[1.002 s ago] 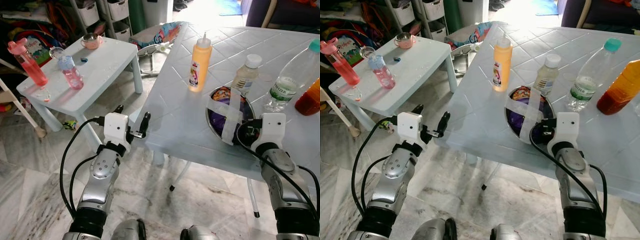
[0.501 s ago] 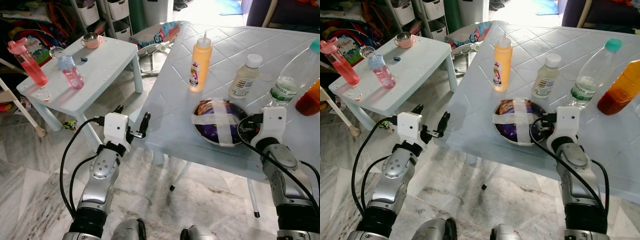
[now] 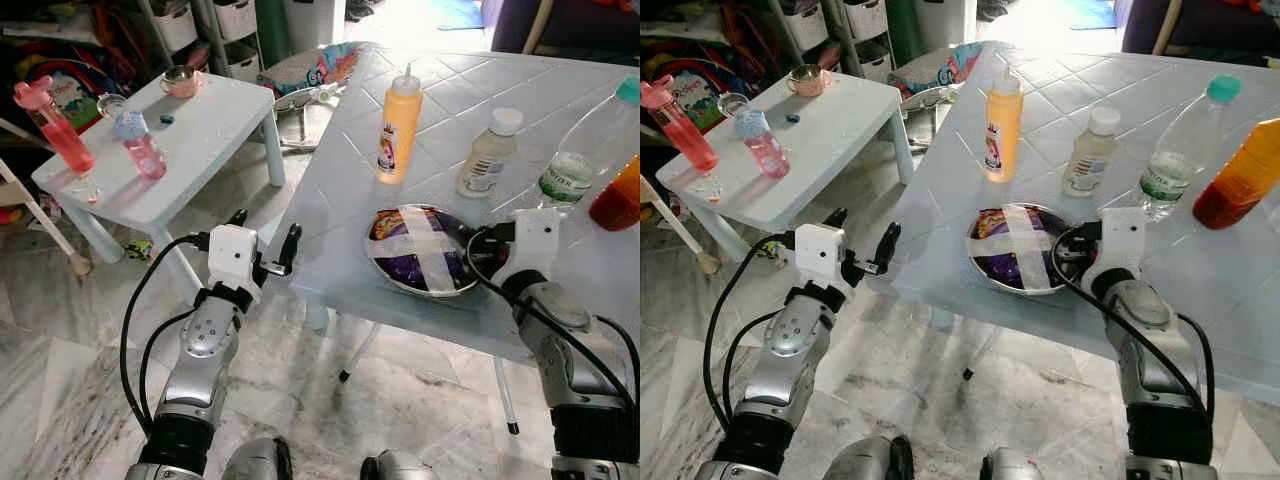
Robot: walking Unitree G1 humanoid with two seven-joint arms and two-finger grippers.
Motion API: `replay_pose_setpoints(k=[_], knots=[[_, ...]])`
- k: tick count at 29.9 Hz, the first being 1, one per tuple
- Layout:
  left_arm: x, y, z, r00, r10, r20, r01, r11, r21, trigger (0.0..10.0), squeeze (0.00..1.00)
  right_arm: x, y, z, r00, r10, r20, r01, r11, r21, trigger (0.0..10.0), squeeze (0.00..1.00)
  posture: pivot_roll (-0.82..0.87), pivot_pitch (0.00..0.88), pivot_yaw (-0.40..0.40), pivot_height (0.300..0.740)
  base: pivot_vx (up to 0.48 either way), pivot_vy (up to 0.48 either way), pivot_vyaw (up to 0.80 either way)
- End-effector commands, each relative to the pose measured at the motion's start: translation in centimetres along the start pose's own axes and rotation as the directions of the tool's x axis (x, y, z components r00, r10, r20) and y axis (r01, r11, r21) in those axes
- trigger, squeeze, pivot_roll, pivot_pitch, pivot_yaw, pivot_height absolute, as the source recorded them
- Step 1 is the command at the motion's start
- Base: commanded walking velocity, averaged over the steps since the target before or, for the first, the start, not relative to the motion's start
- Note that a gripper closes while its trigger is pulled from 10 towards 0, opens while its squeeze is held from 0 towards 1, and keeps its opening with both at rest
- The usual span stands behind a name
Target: Restocking fridge
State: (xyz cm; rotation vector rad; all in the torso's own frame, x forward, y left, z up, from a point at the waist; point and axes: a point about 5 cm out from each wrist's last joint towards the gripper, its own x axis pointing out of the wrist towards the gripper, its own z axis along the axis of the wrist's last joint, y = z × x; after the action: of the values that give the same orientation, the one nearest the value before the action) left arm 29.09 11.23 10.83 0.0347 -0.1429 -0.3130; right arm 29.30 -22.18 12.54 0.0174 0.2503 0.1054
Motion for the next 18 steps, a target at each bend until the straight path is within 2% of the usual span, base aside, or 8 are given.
replay_pose_setpoints(k=[1, 10, 11, 12, 13, 14, 17, 18], knots=[[0.0, 0.1, -0.1, 1.0, 0.007, -0.003, -0.007, 1.0, 0.01, 10.0, 0.0, 0.0, 0.4, 0.0, 1.0, 0.022, -0.008, -0.022, 1.0, 0.002, 10.0, 1.0, -0.05, 0.072, 0.083, 0.74, 0.0, 0.0, 0.0], [0.0, 0.1, -0.1, 1.0, 0.006, -0.002, -0.006, 1.0, 0.01, 10.0, 0.0, -0.2, 0.3, 0.0, 1.0, 0.015, -0.027, -0.015, 1.0, -0.019, 10.0, 1.0, -0.05, 0.073, 0.084, 0.74, 0.0, 0.0, 0.0], [0.0, 0.1, -0.1, 1.0, 0.005, -0.001, -0.005, 1.0, 0.009, 10.0, 0.0, -0.2, 0.3, -0.3, 0.999, 0.018, -0.036, -0.019, 1.0, -0.025, 10.0, 0.72, -0.05, 0.074, 0.086, 0.74, 0.0, 0.0, 0.0], [0.0, 0.1, -0.1, 1.0, 0.005, -0.001, -0.005, 1.0, 0.009, 10.0, 0.0, -0.1, 0.2, -0.4, 0.999, 0.02, -0.04, -0.021, 0.999, -0.024, 10.0, 0.72, -0.05, 0.073, 0.085, 0.74, 0.0, 0.0, 0.0], [0.0, 0.1, -0.1, 1.0, 0.004, -0.001, -0.004, 1.0, 0.009, 10.0, 0.0, -0.1, 0.2, -0.6, 0.999, 0.024, -0.045, -0.025, 0.999, -0.024, 10.0, 0.15, -0.05, 0.074, 0.085, 0.74, 0.0, 0.0, 0.0], [0.0, 0.1, -0.1, 1.0, 0.004, -0.001, -0.004, 1.0, 0.009, 10.0, 0.0, 0.0, 0.3, -0.7, 0.998, 0.028, -0.05, -0.029, 0.999, -0.023, 10.0, 0.0, -0.05, 0.074, 0.085, 0.74, 0.0, 0.0, 0.0], [0.0, 0.1, -0.1, 1.0, 0.004, -0.001, -0.004, 1.0, 0.01, 10.0, 0.0, 0.1, 0.3, -1.1, 0.998, 0.03, -0.063, -0.031, 0.999, -0.024, 10.0, 0.0, -0.05, 0.074, 0.085, 0.74, 0.0, 0.0, 0.0], [0.0, 0.1, -0.1, 1.0, 0.005, -0.002, -0.005, 1.0, 0.01, 10.0, 0.0, 0.2, 0.3, -1.3, 0.997, 0.03, -0.071, -0.032, 0.999, -0.017, 4.4, 0.0, -0.05, 0.073, 0.084, 0.74, 0.0, 0.0, 0.0]])
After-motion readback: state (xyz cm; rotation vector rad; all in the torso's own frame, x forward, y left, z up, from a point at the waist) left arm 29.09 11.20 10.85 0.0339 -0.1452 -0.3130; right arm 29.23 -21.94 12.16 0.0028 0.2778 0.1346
